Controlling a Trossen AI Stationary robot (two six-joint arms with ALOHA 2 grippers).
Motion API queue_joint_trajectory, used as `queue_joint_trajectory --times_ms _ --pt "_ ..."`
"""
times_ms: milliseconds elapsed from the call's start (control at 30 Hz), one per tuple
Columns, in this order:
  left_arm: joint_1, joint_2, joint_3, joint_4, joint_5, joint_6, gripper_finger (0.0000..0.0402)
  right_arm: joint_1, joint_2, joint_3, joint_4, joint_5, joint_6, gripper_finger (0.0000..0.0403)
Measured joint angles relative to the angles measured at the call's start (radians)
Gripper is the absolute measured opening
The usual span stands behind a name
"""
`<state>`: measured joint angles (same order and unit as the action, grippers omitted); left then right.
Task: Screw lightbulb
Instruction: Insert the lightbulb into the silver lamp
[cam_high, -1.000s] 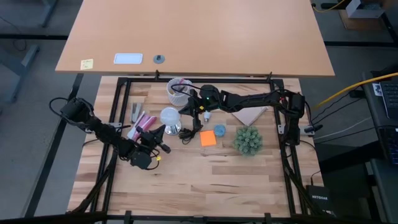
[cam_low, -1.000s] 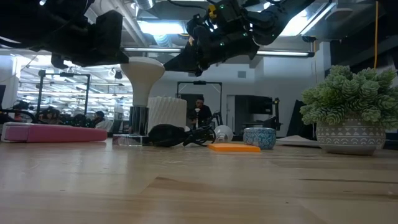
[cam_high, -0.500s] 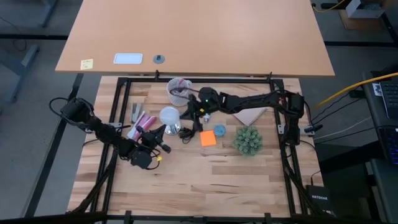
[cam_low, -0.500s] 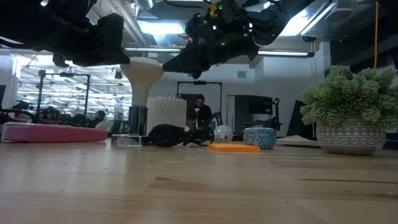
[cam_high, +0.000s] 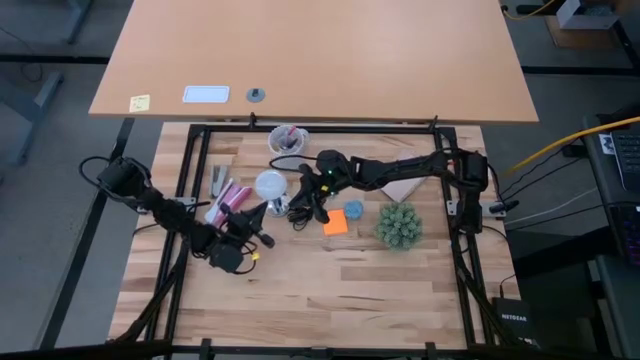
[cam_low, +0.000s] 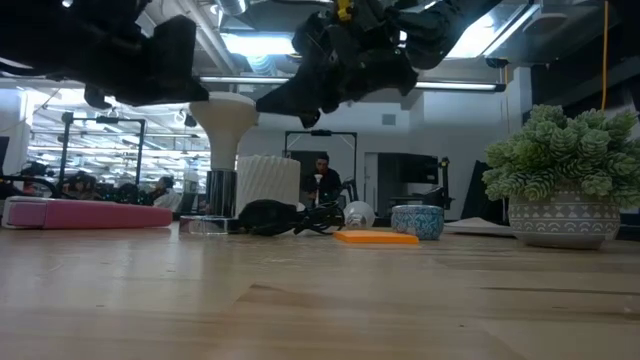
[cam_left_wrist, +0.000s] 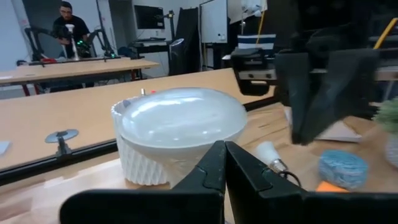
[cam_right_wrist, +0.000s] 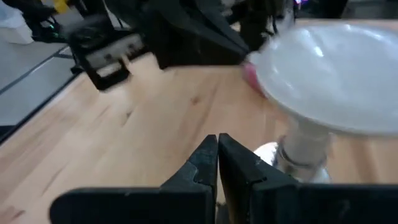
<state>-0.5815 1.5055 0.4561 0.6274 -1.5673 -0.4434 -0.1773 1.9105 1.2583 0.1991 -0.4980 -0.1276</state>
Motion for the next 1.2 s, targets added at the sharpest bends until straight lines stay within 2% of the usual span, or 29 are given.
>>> queue_joint_trajectory --times_ms 133,267,400,533,733,933,1200 --pt "-0.040 0.000 0.000 0.057 -0.003 0.020 0.0000 -0.007 -0.025 0.000 -0.044 0.020 -0.007 0.0019" --pt "-0.094 0.000 0.000 0.169 -0.003 0.110 0.0000 -0.012 -0.066 0.000 -0.060 0.051 -0.036 0.0019" --pt "-0.148 0.000 0.000 0.279 -0.004 0.224 0.0000 -0.019 -0.090 0.001 -0.044 0.160 -0.096 0.0019" --pt "-0.191 0.000 0.000 0.308 -0.004 0.273 0.0000 -0.035 -0.084 0.001 0.017 0.237 -0.154 0.0019" --pt "-0.209 0.000 0.000 0.289 -0.003 0.199 0.0000 -0.078 -0.077 0.002 0.058 0.244 -0.169 0.0019" --pt "-0.134 0.000 0.000 0.183 0.008 0.084 0.0000 -0.085 -0.024 0.002 0.211 0.240 -0.167 0.0019" --pt "-0.084 0.001 0.000 0.137 -0.003 0.059 0.0000 -0.086 0.019 0.002 0.244 0.236 -0.170 0.0019"
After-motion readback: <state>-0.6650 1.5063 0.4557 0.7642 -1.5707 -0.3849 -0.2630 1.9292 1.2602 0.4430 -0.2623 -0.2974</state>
